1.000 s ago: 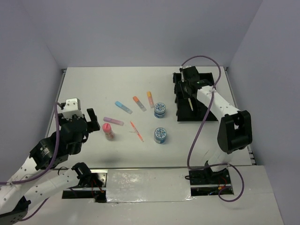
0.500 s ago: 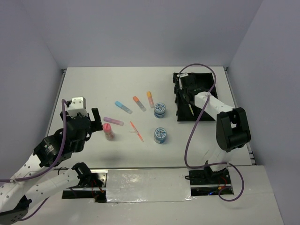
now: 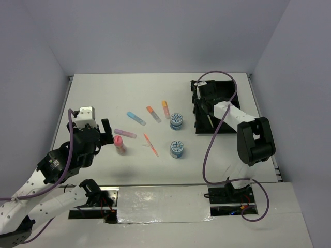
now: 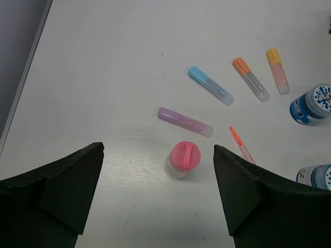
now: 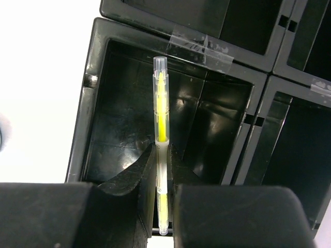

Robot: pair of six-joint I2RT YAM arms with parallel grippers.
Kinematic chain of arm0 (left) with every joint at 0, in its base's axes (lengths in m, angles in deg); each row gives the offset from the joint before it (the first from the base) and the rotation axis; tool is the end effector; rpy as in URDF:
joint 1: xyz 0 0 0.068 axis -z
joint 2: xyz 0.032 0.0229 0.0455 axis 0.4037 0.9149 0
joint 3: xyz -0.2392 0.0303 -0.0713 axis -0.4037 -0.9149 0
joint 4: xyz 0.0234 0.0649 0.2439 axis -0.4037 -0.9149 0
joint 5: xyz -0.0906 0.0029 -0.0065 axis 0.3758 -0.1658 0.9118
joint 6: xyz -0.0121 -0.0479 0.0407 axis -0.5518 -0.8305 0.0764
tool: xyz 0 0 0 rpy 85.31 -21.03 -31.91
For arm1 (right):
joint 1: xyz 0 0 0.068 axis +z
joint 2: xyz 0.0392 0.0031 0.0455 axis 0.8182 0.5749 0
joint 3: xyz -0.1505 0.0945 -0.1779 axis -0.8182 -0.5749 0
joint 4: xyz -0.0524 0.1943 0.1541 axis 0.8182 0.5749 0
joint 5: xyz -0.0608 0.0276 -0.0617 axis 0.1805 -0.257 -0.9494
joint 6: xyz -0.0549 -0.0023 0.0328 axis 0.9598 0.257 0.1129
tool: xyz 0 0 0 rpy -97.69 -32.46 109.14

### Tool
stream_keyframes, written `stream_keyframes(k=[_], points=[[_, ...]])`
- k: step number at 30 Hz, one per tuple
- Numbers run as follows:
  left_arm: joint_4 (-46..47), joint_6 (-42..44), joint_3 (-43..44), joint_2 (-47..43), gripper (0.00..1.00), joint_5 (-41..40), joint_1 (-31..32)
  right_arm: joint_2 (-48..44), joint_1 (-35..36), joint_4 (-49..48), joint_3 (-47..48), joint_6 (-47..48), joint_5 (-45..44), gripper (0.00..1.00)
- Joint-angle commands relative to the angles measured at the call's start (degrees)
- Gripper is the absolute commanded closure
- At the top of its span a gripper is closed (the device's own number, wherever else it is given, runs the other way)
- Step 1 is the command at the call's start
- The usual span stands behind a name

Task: Sort the stationery into containers
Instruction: Place the pen in the storage box.

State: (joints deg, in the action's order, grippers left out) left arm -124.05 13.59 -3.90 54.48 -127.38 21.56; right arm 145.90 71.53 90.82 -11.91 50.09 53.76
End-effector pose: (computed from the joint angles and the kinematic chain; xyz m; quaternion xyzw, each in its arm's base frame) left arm 0.1165 -0.0657 0.3440 -0.1180 0.7975 -0.0260 0.5911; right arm 0.3554 0.0926 0.1876 -0.1706 0.9178 -0.1043 0.3431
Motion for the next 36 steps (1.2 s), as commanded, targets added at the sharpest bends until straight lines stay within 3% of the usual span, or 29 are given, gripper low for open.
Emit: stream_keyframes(k=[1, 13, 21, 29, 30, 31, 32, 36], points=[[2.2, 1.6, -0.6, -0.3, 0.01, 0.1, -0.4, 0.8, 0.0, -1.4, 0.5, 0.3, 0.7, 0.85], [2.4, 1.9, -0.8, -0.7, 0.01, 0.3, -0.4, 2.0, 0.1, 0.3, 1.5, -0.9, 1.4, 0.73], [2.5, 2.1, -0.8, -0.7, 0.01, 0.3, -0.4, 1.8, 0.3, 1.2, 2.0, -1.7, 1.1, 0.72], [1.7, 0.7, -0.4, 0.1, 0.01, -1.1, -0.5, -9.7, 5.0, 5.9, 3.2, -7.8, -2.3, 0.71], [1.6, 0.4, -0.4, 0.4, 0.01, -1.1, -0.7, -11.4, 5.3, 6.6, 3.4, -8.7, -2.9, 0.61], [1.5, 0.3, -0.3, 0.6, 0.01, -1.2, -0.9, -13.3, 6.7, 7.7, 3.7, -9.7, -2.4, 0.58], [1.3, 0.1, -0.2, 0.9, 0.01, -1.2, -1.0, -16.9, 7.5, 8.0, 3.9, -9.8, -2.2, 0.34], [0.2, -1.2, 0.3, 1.8, 0.01, -1.9, -2.7, -22.2, 16.1, 9.6, 5.3, -13.9, -4.8, 0.32]])
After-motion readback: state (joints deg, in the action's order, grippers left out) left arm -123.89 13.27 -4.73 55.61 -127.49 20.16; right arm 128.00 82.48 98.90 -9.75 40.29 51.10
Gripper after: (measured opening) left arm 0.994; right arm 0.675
